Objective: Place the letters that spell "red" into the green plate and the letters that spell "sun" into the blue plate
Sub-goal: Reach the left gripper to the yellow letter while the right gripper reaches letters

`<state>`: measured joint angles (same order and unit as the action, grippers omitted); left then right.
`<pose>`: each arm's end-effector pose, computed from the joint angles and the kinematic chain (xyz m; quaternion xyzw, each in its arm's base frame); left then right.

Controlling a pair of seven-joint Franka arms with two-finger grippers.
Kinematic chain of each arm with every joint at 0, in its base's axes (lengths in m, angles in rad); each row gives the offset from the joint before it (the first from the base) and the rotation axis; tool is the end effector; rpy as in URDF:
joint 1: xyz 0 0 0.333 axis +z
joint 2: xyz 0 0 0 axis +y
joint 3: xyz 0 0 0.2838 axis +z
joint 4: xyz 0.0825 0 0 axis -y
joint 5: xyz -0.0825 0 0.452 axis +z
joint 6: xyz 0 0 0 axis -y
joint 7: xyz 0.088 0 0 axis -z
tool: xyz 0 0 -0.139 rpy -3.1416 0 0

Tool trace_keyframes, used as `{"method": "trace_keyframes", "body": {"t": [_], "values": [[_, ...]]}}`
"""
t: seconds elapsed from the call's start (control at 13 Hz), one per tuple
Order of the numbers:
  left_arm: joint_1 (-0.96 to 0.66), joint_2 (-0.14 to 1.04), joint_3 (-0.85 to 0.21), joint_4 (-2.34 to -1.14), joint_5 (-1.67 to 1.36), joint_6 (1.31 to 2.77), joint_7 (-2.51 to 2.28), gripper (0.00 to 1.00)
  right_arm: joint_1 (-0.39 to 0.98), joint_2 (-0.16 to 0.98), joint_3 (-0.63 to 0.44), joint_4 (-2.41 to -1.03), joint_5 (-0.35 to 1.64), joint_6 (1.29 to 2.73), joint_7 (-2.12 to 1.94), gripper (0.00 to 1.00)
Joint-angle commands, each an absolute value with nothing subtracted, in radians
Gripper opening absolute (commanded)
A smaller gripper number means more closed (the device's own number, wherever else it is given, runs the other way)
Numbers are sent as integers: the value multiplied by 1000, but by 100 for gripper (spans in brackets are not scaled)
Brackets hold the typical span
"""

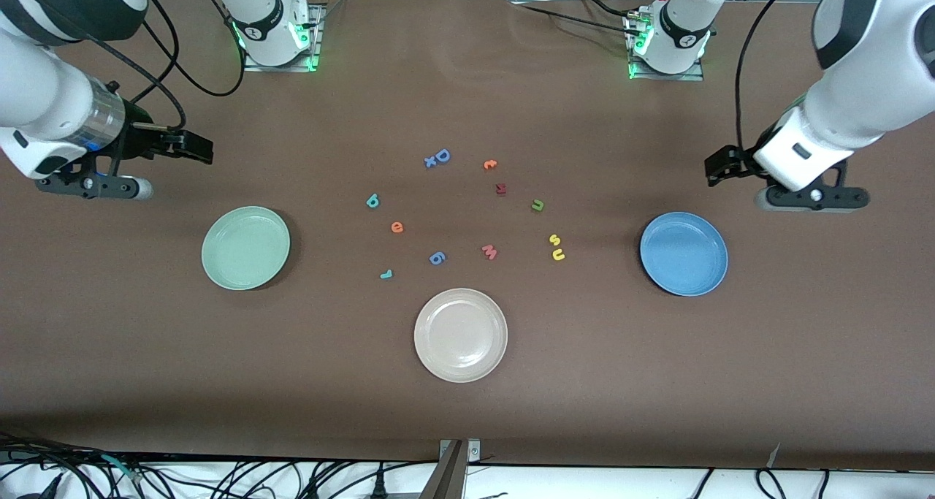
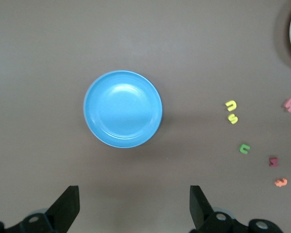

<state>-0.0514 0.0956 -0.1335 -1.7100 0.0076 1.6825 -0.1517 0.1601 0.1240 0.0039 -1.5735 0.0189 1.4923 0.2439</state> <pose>0.6278 -0.1147 0.4345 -0.9980 0.0173 0.0607 0.0076 0.6247 0.1061 0.4752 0.9939 -0.0399 -0.1023 0.0113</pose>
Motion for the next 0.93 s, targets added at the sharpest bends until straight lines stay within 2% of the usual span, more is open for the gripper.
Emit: {"method": "trace_keyframes", "body": {"t": [0.0, 0.31, 0.69, 0.85], "values": [[-116, 167, -133, -1700, 37, 1681, -152, 100, 186, 130, 2, -1577, 35, 1514, 293, 100], [-159, 297, -133, -1642, 26, 1736, -156, 100, 218, 140, 3, -1601, 38, 1563, 340, 100], [-245, 498, -132, -1626, 38, 2007, -308, 100, 279, 199, 3, -1626, 43, 1646, 386, 100], [-276, 541, -132, -1626, 38, 2083, -359, 100, 317, 228, 3, -1637, 46, 1690, 461, 100]]}}
